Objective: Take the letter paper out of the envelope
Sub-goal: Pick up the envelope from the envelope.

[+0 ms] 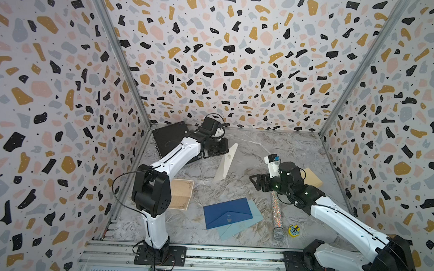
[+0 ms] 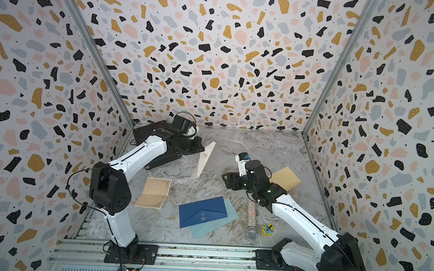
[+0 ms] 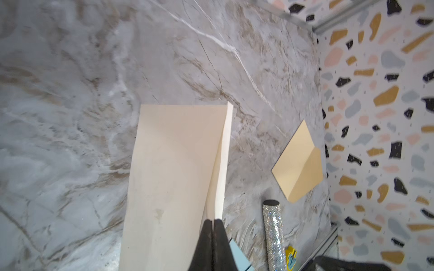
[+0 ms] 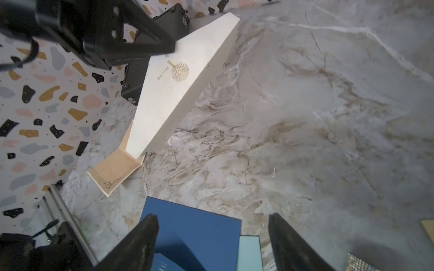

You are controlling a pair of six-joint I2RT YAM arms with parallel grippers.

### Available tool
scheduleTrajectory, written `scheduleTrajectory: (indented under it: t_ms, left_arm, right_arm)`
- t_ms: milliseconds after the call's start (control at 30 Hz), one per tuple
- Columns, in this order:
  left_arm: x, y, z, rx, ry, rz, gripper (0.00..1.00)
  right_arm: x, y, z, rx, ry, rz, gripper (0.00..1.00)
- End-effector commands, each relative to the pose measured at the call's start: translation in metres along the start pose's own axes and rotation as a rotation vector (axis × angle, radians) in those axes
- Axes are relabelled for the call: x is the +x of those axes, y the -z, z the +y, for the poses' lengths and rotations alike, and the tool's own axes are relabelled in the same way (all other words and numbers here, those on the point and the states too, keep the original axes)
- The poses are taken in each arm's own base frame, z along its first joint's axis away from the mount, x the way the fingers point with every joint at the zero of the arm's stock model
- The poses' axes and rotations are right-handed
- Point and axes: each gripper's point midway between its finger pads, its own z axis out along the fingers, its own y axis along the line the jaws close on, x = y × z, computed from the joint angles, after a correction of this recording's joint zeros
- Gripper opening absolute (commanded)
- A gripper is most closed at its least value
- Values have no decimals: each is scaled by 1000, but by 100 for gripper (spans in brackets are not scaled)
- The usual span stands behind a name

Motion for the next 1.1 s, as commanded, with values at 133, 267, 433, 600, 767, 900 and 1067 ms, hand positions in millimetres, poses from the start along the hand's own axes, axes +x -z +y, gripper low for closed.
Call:
scheduleTrajectory:
  t_ms: [133, 267, 433, 600, 767, 900, 1067]
  left_arm:
    - [-24, 44, 9, -201, 397, -104, 0]
    - [-30, 54, 2, -126, 517, -150, 0]
    - [-31, 58, 4, -4, 637, -165, 0]
    - [-29, 56, 4, 128, 744, -137, 0]
    - [-25, 60, -1, 173, 805, -123, 0]
    - [-23, 62, -4, 218, 861, -120, 0]
    - [-22, 60, -8, 266, 911, -107, 0]
  right_arm:
    - [-54, 1, 62, 24, 490, -196, 85]
    - [-59, -5, 72, 79, 547, -225, 86]
    - [-74, 2, 78, 67, 496, -293, 91]
    - [-57, -7, 87, -21, 494, -227, 90]
    - [-63, -14, 72, 71, 447, -230, 90]
    - [-66, -21, 78, 34, 425, -233, 90]
    - [-72, -28, 80, 16, 377, -241, 88]
